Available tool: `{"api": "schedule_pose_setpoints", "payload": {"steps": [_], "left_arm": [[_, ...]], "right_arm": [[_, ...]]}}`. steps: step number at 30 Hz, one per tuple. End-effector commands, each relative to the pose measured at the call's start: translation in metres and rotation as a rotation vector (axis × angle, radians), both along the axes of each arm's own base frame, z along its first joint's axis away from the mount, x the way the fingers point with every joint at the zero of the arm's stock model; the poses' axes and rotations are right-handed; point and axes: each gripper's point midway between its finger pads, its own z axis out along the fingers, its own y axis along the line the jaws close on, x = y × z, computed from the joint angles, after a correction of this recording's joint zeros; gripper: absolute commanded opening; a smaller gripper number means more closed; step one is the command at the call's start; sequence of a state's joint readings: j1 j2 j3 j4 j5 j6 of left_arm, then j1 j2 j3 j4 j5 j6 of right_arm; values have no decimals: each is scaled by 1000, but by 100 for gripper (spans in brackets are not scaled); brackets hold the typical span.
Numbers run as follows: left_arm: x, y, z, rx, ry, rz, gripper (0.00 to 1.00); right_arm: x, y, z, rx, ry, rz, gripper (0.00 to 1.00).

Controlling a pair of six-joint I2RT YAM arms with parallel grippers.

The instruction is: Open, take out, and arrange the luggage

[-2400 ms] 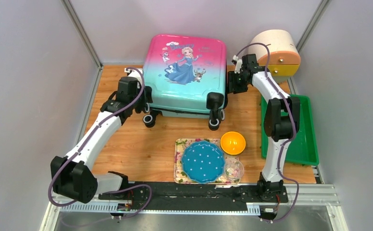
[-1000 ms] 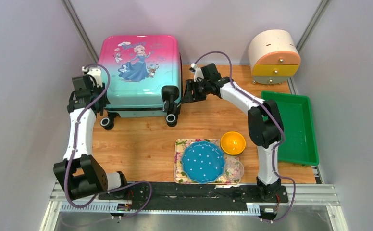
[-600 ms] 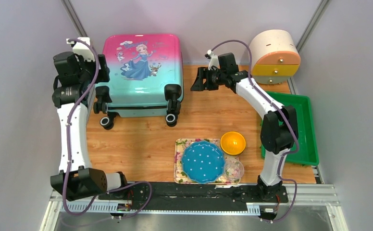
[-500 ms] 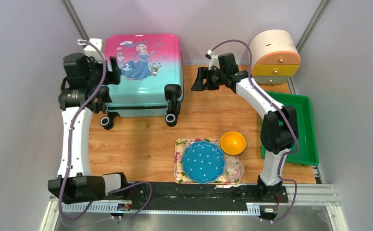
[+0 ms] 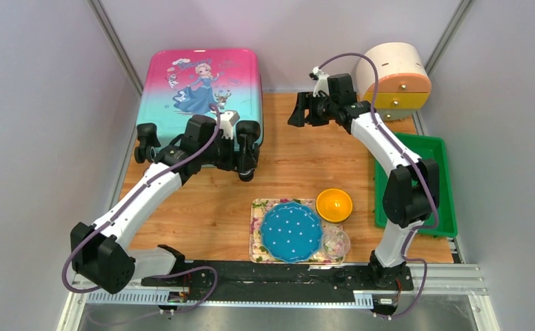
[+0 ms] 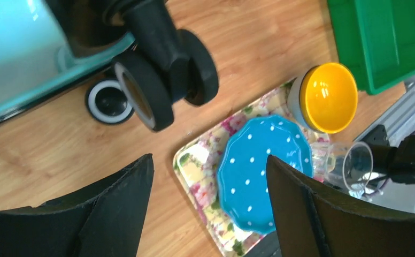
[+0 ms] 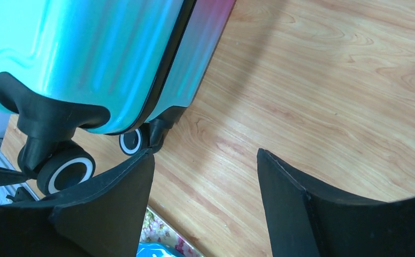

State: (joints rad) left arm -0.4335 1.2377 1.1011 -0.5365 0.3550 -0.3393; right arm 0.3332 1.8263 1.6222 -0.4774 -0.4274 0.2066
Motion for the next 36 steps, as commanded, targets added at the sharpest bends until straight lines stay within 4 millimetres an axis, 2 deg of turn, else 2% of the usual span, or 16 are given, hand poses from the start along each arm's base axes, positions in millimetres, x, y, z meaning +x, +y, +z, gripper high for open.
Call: {"api": "schedule_pose_setpoints", "payload": {"steps": [1, 3, 8, 13, 16, 19, 21, 24, 27, 30, 31, 33, 34, 36], "left_arm": [[26, -20, 17, -96, -20, 126, 84], [35, -20, 9, -65, -11, 185, 84], [44, -34, -8, -81, 58, 220, 85], [50, -48, -2, -148, 65, 217, 83], [54, -52, 1, -185, 62, 250, 75], [59, -57, 2, -199, 60, 270, 73], [62, -60, 0, -208, 57, 273, 75], [66, -64, 2, -217, 34, 279, 83], [71, -63, -2, -212, 43, 305, 82], [69, -67, 5, -237, 33, 281, 67], [71, -72, 13, -267, 4, 255, 41], [58, -82, 29, -328, -45, 137, 14], [60, -87, 51, -381, -148, 89, 0], [42, -88, 71, -457, -227, 9, 0]], "right_arm": [[-11, -3, 21, 0, -62, 13, 74], [-13, -3, 18, -2, -57, 14, 74], [-15, -5, 20, -1, -63, 15, 74], [-15, -4, 17, 7, -52, 14, 74], [-18, -4, 13, 13, -40, 13, 74], [-21, -3, 10, 24, -26, 10, 74], [-22, -3, 9, 27, -25, 10, 74], [-23, -3, 9, 31, -19, 8, 74], [-26, -5, 9, 31, -21, 8, 74], [-29, -5, 10, 29, -25, 14, 74], [-30, -5, 9, 29, -23, 16, 74], [-33, -4, 8, 35, -24, 31, 74], [-34, -2, 10, 45, -30, 42, 74], [-35, 1, 15, 58, -54, 71, 74]]}}
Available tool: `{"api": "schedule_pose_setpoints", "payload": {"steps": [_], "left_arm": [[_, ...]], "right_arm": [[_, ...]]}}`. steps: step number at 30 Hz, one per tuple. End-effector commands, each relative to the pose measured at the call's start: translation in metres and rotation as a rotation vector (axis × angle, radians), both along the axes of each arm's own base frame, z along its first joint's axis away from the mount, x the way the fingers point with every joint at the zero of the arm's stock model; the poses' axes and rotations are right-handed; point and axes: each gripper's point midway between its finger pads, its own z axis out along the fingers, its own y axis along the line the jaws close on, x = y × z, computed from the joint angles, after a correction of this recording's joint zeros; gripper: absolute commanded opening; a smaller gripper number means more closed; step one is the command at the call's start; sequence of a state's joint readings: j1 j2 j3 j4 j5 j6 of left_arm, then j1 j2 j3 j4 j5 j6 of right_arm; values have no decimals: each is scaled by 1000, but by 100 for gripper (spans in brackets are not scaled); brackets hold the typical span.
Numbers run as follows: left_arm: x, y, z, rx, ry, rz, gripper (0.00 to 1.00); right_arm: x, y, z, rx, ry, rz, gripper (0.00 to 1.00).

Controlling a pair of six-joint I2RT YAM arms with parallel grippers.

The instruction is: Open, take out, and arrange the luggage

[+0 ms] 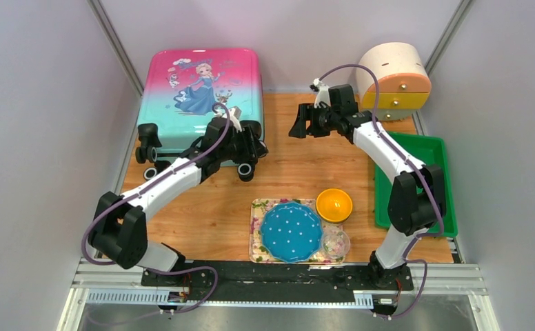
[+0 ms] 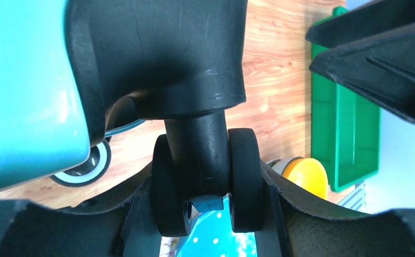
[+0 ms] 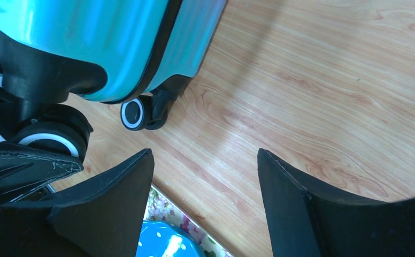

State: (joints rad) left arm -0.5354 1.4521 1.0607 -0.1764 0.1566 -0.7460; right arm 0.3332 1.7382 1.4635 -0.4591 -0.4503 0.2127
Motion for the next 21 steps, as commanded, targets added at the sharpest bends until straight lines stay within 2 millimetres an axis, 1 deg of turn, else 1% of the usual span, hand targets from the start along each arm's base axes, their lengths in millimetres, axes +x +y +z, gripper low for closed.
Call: {"api": "schedule_pose_setpoints", "payload": {"steps": [1, 2, 4, 5, 7, 9, 10, 11, 12, 13, 14, 15, 16, 18, 19, 20, 21], "left_arm": [[-21, -35, 124, -257, -475, -265, 0], [-30, -38, 133, -271, -514, -323, 0], [-35, -36, 149, -258, -605, -359, 0], [-40, -33, 162, -259, -651, -371, 0], [-43, -26, 177, -229, -738, -383, 0], [-44, -19, 185, -203, -791, -382, 0], [-46, -13, 192, -182, -836, -377, 0], [-43, -8, 193, -164, -852, -352, 0], [-39, -3, 193, -138, -864, -336, 0], [-38, 3, 197, -127, -880, -318, 0], [-35, 8, 201, -117, -891, -294, 0], [-30, 16, 202, -102, -902, -273, 0], [-32, 19, 206, -98, -916, -270, 0], [-32, 26, 207, -75, -935, -268, 0], [-36, 29, 209, -69, -950, -271, 0], [-39, 30, 210, -60, -966, -284, 0], [-41, 32, 210, -31, -995, -295, 0]], "right_arm": [[-2, 10, 37, 67, -122, 65, 74], [-2, 11, 38, 72, -134, 75, 74], [0, 17, 45, 99, -166, 102, 72], [2, 18, 46, 109, -171, 108, 71], [6, 26, 56, 152, -198, 126, 68], [12, 33, 56, 176, -198, 136, 65], [18, 37, 65, 189, -226, 139, 63], [23, 39, 58, 187, -215, 136, 57], [29, 39, 56, 179, -219, 119, 54], [35, 39, 54, 177, -211, 98, 47], [42, 41, 46, 173, -196, 86, 45], [44, 45, 45, 182, -196, 93, 43], [47, 48, 45, 193, -187, 90, 41], [51, 66, 52, 208, -210, 115, 40], [48, 80, 56, 223, -216, 137, 39], [53, 90, 64, 239, -238, 148, 37], [53, 99, 69, 257, -250, 162, 36]]}}
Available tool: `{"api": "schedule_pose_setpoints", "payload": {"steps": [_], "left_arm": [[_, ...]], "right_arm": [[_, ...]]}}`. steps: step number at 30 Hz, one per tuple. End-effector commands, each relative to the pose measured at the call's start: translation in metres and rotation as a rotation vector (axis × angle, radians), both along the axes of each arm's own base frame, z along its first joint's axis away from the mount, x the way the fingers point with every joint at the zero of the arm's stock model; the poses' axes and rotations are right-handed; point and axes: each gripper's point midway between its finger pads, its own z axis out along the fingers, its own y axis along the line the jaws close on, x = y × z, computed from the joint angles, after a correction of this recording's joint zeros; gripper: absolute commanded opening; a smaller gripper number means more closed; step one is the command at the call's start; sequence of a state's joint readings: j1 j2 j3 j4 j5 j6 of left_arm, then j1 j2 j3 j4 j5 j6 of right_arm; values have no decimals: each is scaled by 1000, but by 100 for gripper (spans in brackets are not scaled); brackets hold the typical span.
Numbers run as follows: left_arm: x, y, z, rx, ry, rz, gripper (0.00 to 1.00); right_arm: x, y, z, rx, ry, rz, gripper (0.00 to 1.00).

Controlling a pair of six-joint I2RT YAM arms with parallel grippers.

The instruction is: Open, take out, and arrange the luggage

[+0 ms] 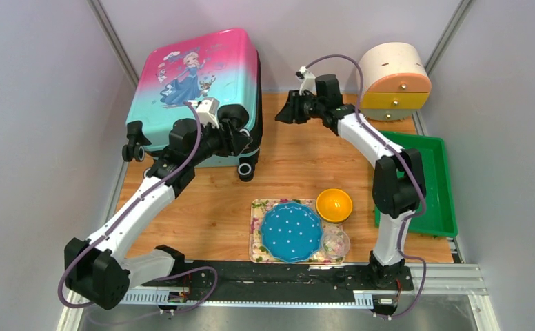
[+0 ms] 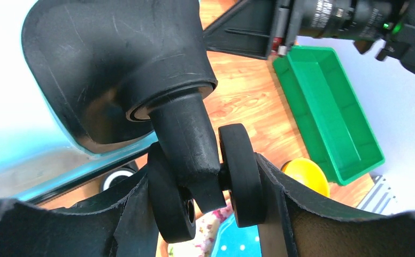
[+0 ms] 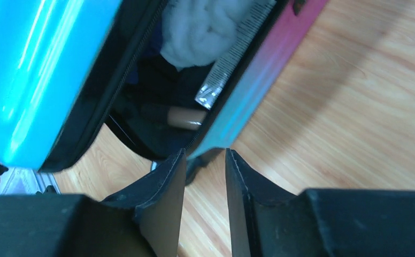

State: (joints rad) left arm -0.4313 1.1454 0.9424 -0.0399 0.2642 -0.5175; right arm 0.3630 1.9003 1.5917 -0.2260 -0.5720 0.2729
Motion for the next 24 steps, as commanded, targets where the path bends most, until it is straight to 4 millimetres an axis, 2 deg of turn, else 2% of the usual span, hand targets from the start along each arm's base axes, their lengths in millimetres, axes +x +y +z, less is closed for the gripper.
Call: {"api": "schedule_pose_setpoints", "payload": {"steps": [1, 2, 3, 5, 8, 9, 10, 11, 12, 14, 16, 17, 19, 20, 21, 22, 24], "left_arm": [[-32, -9, 124, 25, -626, -203, 0], [-35, -7, 125, 43, -646, -207, 0], [-35, -5, 123, 80, -670, -207, 0], [-38, 3, 124, 106, -691, -178, 0], [-35, 12, 118, 160, -680, -136, 0], [-33, 16, 114, 176, -656, -115, 7], [-31, 21, 113, 185, -642, -84, 24], [-20, 35, 111, 211, -612, 10, 42], [-16, 43, 102, 237, -563, 54, 62], [-4, 66, 101, 302, -533, 186, 78], [1, 89, 88, 437, -526, 258, 79], [6, 112, 88, 505, -517, 372, 79], [9, 143, 92, 681, -556, 488, 80], [9, 167, 91, 779, -539, 590, 80], [9, 183, 110, 893, -620, 661, 80], [7, 197, 103, 982, -626, 710, 80], [-1, 218, 121, 1088, -693, 807, 80]], "right_arm": [[5, 62, 54, 115, -138, 85, 33], [6, 73, 47, 124, -111, 93, 33], [6, 82, 59, 144, -131, 107, 33], [-1, 102, 55, 164, -111, 142, 33], [-2, 115, 78, 229, -138, 149, 34], [-3, 118, 87, 248, -156, 159, 35], [-3, 120, 102, 276, -191, 163, 35], [-5, 122, 112, 297, -206, 167, 35], [-4, 123, 122, 319, -233, 166, 35], [-6, 126, 138, 340, -270, 169, 36], [-5, 128, 145, 349, -292, 169, 36], [-2, 130, 148, 352, -301, 168, 36], [3, 133, 142, 346, -288, 160, 36], [3, 134, 147, 351, -297, 163, 36], [4, 135, 147, 353, -304, 157, 36], [4, 138, 145, 354, -302, 160, 36], [2, 142, 145, 358, -304, 168, 36]]}}
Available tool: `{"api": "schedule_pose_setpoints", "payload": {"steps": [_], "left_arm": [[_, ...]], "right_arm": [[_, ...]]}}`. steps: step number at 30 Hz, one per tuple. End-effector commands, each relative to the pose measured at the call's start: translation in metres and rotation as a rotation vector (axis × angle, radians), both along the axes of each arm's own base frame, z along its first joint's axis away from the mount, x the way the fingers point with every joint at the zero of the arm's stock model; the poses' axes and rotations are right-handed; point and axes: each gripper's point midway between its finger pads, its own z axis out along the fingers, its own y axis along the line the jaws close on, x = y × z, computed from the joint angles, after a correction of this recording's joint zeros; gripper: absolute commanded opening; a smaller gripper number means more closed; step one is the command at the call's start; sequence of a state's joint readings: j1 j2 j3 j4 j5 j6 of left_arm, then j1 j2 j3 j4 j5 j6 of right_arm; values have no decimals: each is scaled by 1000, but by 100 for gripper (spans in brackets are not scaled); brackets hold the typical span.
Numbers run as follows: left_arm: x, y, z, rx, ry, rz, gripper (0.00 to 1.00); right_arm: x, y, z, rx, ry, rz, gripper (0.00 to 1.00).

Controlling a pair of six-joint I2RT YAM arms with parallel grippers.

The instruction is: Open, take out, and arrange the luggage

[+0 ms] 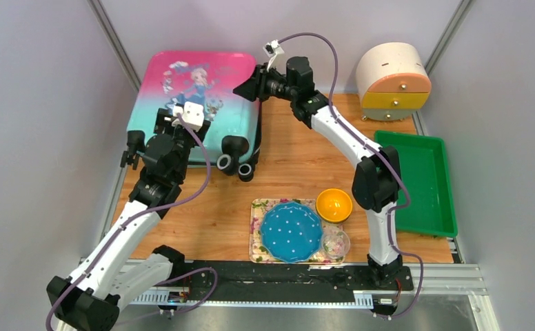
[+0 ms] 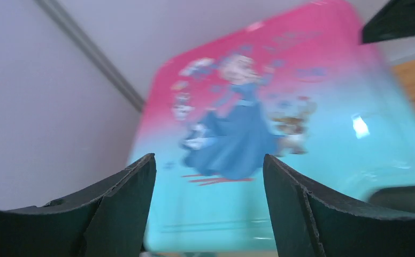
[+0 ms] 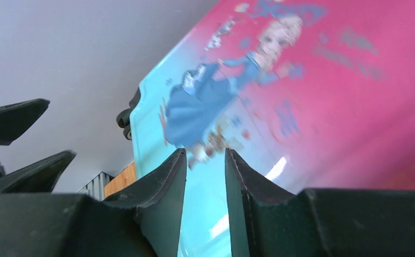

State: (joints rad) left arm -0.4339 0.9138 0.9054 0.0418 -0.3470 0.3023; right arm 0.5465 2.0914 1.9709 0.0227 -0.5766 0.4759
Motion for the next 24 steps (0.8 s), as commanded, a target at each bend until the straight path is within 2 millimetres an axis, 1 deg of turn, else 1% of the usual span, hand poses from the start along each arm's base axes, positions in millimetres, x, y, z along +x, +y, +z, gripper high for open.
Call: {"api": "schedule_pose_setpoints", "payload": {"steps": [1, 2, 3, 4, 5, 6, 7, 8, 9, 10, 11, 12, 13, 14, 15, 16, 17, 18, 19, 20, 21, 22, 23, 24], "left_arm": [[-23, 87, 45, 317, -189, 379, 80], [-25, 85, 49, 317, -199, 345, 79], [-28, 83, 34, 305, -129, 301, 74], [-31, 79, 35, 276, -110, 265, 71], [-31, 66, 29, 242, -88, 166, 70], [-39, 51, -2, 196, 36, 55, 72], [-49, 9, -5, 162, 64, -195, 74], [-63, -11, -24, 95, 147, -317, 76], [-75, -33, -27, 56, 175, -446, 75], [-91, -61, -32, 5, 219, -617, 75], [-95, -70, -38, -113, 305, -634, 70], [-92, -78, -46, -171, 378, -648, 69], [-92, -82, -53, -236, 442, -647, 68], [-87, -86, -59, -261, 467, -645, 68], [-85, -87, -68, -291, 488, -634, 68], [-81, -90, -67, -336, 486, -627, 70], [-77, -93, -72, -355, 507, -628, 71], [-78, -98, -75, -375, 530, -646, 72], [-76, -101, -76, -420, 556, -645, 74], [-72, -105, -84, -437, 592, -641, 76], [-72, -108, -88, -451, 616, -651, 77], [-69, -110, -90, -469, 629, -643, 78], [-64, -110, -99, -479, 658, -613, 79], [-61, -109, -106, -488, 676, -590, 79]], "right_arm": [[-5, 21, 24, 64, -76, 32, 36], [-6, 23, 23, 61, -78, 37, 36], [-5, 25, 22, 58, -76, 37, 36], [-5, 27, 17, 53, -67, 38, 39], [-5, 27, 17, 49, -66, 38, 41], [-3, 23, 13, 32, -52, 24, 42], [-3, 18, 14, 23, -50, 9, 43], [1, 12, 9, 3, -36, -21, 44], [2, 7, -3, -19, -11, -36, 49], [4, -3, 6, -20, -33, -58, 51], [2, -10, -1, -54, -10, -73, 53], [3, -23, 0, -82, -42, -94, 60], [3, -29, 2, -97, -64, -100, 64], [7, -40, 3, -142, -121, -133, 68], [4, -52, 22, -146, -179, -158, 77], [3, -60, 15, -170, -184, -175, 81], [10, -71, 25, -161, -225, -239, 87], [11, -87, 36, -143, -222, -299, 99], [13, -97, 27, -154, -193, -328, 99], [7, -98, 32, -130, -212, -277, 99], [9, -108, 30, -120, -199, -256, 98], [7, -112, 14, -141, -120, -238, 97], [8, -116, 11, -141, -74, -241, 95], [12, -121, -2, -150, -23, -241, 93]]}}
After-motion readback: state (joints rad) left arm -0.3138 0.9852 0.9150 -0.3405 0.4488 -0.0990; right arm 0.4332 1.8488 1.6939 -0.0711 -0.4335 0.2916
